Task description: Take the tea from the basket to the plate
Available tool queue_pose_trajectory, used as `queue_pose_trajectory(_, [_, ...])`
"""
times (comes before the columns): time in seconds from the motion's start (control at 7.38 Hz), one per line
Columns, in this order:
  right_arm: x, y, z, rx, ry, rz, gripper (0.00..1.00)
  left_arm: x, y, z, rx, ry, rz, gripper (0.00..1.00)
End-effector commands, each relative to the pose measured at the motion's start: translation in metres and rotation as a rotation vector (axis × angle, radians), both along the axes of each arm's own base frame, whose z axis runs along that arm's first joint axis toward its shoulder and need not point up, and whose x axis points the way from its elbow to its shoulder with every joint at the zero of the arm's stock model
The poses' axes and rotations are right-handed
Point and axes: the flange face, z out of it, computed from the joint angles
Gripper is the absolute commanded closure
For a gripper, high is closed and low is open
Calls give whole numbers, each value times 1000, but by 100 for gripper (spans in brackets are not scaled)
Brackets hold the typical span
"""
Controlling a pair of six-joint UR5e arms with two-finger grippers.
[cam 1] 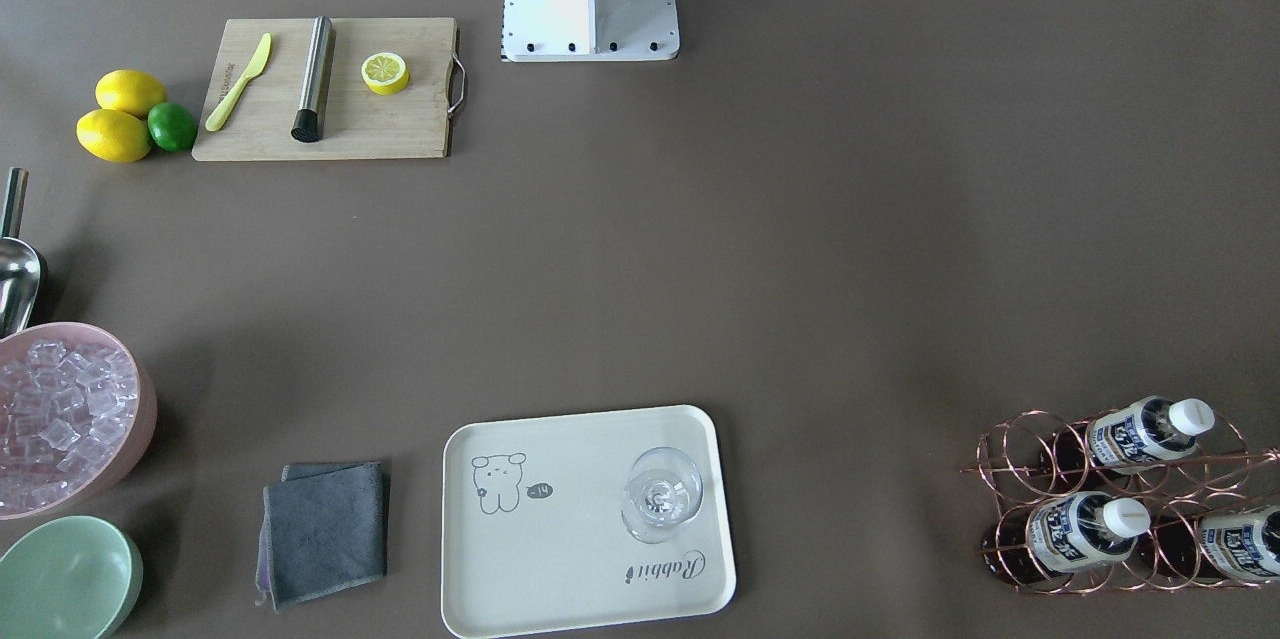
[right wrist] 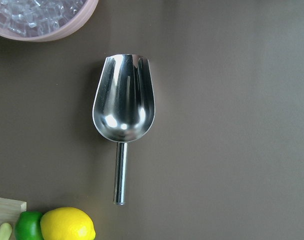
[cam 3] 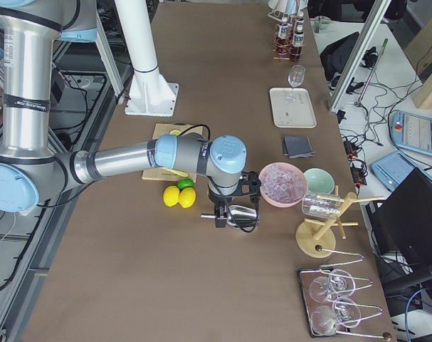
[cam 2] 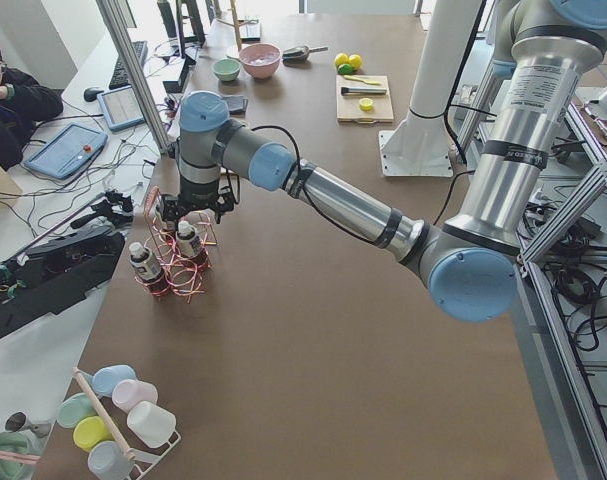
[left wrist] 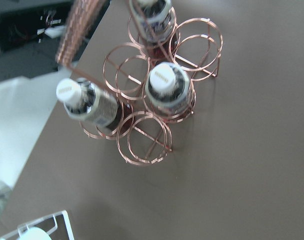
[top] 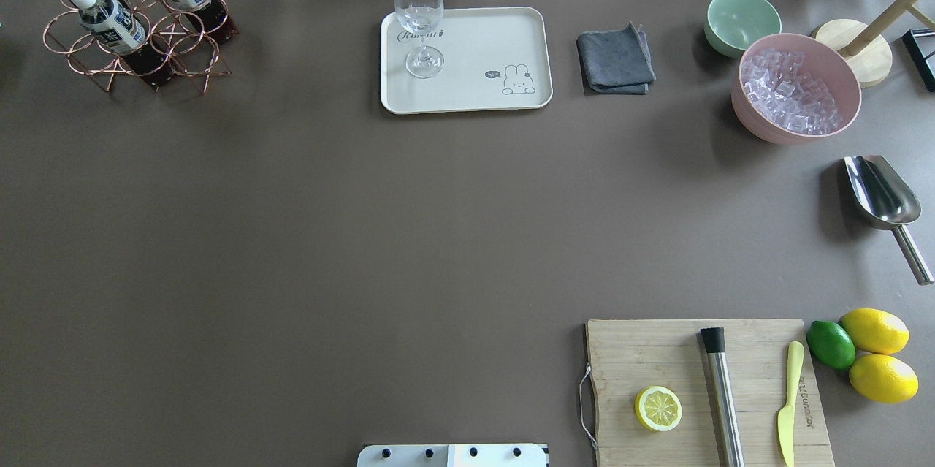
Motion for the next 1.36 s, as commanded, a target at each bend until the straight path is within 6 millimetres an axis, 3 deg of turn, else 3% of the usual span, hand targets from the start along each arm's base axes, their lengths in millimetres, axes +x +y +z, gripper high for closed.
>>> queue_pose_trajectory(0.0, [0, 0, 0, -1, 0, 1, 0, 54, -52, -58, 184, -45, 186, 2])
queue_pose_trajectory(0.14, [0, 0, 0, -1, 0, 1, 0, 72, -59, -54, 184, -44, 219, 3])
queue_pose_trajectory(0.27, [0, 0, -1, 1, 0, 1, 0, 79, -82, -53, 201, -60, 264, 3])
queue_pose_trajectory(0.41, [0, 0, 0, 0, -2, 1, 0, 78, -103, -54, 207, -73, 287, 3])
queue_pose_trajectory(0.68, [0, 0, -1, 2, -2, 0, 0, 44, -110, -61, 212, -77, 245, 3])
queue_pose_trajectory(0.81, [0, 1, 0, 1, 0, 0, 0, 39, -112, -58, 231, -90, 271, 3])
queue_pose_trajectory(1.22, [0, 1, 1, -1, -2, 0, 0, 45, -144, -46, 202, -99, 307, 3])
